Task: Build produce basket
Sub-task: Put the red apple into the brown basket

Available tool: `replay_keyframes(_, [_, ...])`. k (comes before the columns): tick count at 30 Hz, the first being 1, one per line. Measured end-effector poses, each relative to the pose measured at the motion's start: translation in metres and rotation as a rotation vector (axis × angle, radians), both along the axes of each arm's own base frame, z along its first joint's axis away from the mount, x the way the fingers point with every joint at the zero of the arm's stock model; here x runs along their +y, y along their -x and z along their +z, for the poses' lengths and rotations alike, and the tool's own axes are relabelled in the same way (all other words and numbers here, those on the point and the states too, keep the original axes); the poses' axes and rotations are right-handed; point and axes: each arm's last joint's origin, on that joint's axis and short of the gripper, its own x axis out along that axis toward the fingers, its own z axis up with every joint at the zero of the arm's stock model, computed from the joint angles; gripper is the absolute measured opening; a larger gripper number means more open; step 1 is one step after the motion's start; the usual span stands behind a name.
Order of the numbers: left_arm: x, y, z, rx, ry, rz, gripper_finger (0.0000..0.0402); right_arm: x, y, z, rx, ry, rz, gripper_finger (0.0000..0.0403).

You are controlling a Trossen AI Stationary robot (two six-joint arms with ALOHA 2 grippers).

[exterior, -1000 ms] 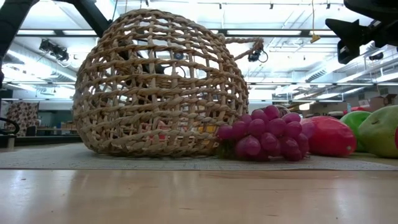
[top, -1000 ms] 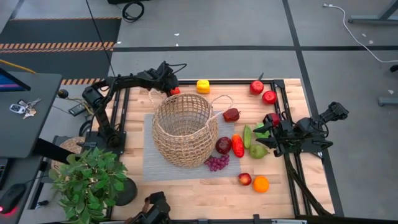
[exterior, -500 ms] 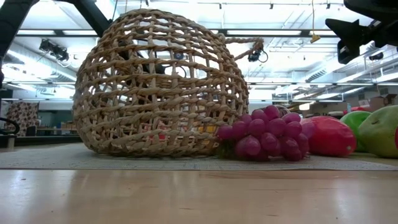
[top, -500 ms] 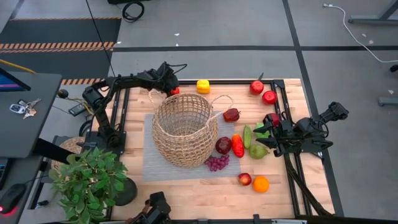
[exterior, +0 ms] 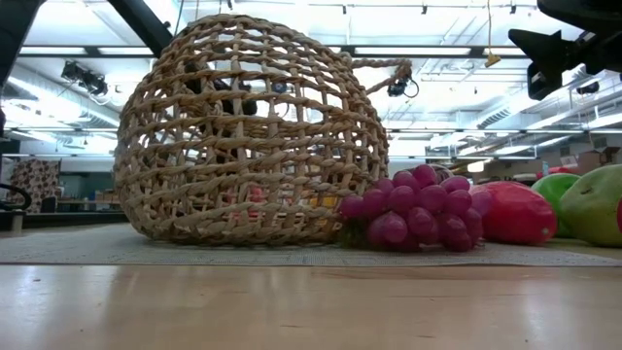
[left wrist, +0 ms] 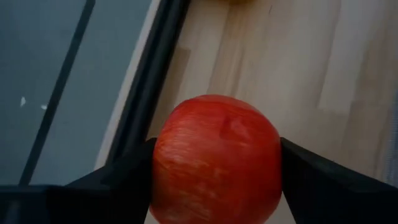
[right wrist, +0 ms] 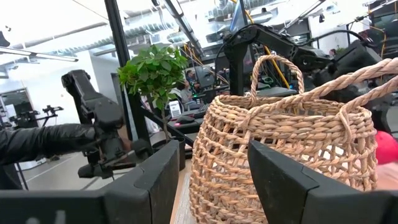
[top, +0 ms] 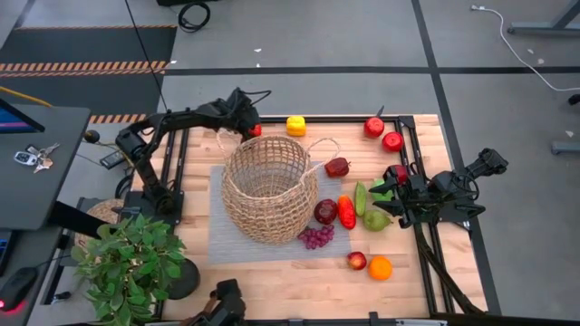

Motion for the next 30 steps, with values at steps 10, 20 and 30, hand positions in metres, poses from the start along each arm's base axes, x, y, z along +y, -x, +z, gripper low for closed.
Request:
replay_keyframes(10, [-0.011, 0.012, 0.058, -0.139, -0.14, 0.005, 0.0292, 0.0, 0.0, 0.0, 0.0, 0.0, 0.0, 0.0197])
replay_keyframes(20, [-0.033, 0.033, 0.135, -0.435, -0.348, 0.049, 0.0291, 0.0, 0.0, 0.0, 0.0, 0.0, 0.0, 0.0197])
replay_keyframes(30, [-0.069, 0.057, 0.201, -0.924, -0.247, 0.014, 0.0295, 0.0, 0.0, 0.0, 0.0, 0.0, 0.0, 0.0197])
